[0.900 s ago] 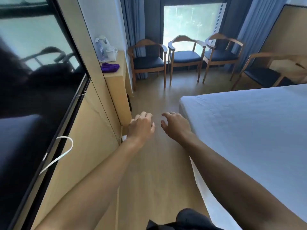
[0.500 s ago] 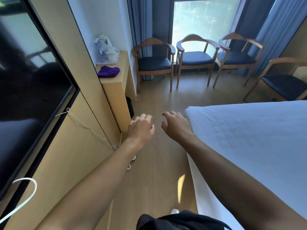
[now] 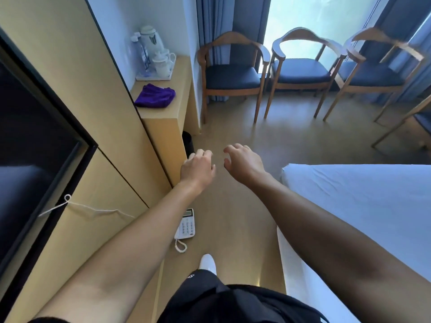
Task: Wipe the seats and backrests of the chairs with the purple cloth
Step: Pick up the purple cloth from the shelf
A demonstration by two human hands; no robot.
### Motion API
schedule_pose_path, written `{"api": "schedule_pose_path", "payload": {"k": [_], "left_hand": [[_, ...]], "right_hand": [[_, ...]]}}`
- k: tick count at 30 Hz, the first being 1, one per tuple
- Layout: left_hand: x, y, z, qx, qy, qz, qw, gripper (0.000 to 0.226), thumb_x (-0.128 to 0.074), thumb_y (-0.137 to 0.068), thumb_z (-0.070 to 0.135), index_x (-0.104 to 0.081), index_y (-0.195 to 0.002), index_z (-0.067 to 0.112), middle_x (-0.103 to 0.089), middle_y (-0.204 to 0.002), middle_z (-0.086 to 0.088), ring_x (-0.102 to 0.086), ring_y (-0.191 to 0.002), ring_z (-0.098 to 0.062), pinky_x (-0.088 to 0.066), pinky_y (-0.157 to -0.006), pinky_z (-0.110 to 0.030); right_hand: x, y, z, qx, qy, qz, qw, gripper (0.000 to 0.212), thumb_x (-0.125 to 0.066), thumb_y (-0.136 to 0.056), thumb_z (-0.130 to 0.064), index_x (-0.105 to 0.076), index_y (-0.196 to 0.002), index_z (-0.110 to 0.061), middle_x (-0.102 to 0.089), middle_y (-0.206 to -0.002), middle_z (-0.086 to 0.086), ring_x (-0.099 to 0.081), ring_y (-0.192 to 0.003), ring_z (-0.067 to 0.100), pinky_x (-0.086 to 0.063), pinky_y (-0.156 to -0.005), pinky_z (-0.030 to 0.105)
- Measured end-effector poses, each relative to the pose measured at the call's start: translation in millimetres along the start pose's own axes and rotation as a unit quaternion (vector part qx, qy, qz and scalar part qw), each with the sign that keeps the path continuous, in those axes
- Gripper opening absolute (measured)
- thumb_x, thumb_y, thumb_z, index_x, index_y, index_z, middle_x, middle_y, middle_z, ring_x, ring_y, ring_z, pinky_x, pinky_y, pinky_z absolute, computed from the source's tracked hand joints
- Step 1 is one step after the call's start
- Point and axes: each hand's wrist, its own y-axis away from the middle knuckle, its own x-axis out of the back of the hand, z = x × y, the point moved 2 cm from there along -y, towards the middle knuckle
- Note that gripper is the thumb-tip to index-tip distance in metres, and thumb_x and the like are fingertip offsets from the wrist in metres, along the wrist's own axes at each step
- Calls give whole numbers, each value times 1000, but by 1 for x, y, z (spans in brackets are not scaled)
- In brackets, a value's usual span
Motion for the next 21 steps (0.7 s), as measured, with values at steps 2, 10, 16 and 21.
{"api": "schedule_pose_path", "payload": {"k": [2,10,16,21], "left_hand": [[1,-34,-22,10,5,-5,1000,31,-53,-98,31,-56,-125,16,-58,-122,-7,-56,-109,-26,-46,-87,-37],[8,-157,-75,5,9,-20,1000,28,-52,-97,30,-57,-119,14,-59,-118,-7,-57,-108,-26,-49,-90,-40],[-14,-239,-89,6,20,-27,999,27,-53,-97,30,-56,-119,15,-58,-119,-6,-57,-106,-24,-49,-84,-36],[-25,-316,-102,24,22,-18,999,30,-55,-97,29,-56,-124,16,-59,-121,-5,-58,-108,-23,-47,-86,-34]], "right_hand": [[-3,-36,-6,0,1,-8,1000,32,-48,-99,-26,-57,-128,-17,-60,-124,5,-54,-116,27,-51,-84,38],[-7,-160,-15,-13,6,-20,1000,32,-47,-99,-26,-56,-129,-18,-59,-125,5,-52,-117,26,-50,-84,37],[-18,-241,3,-24,0,-32,999,31,-45,-99,-22,-55,-128,-17,-58,-123,5,-50,-118,26,-47,-84,35],[-26,-326,25,-5,4,-39,999,32,-46,-98,-22,-55,-129,-16,-57,-123,5,-49,-117,27,-44,-80,34]]}}
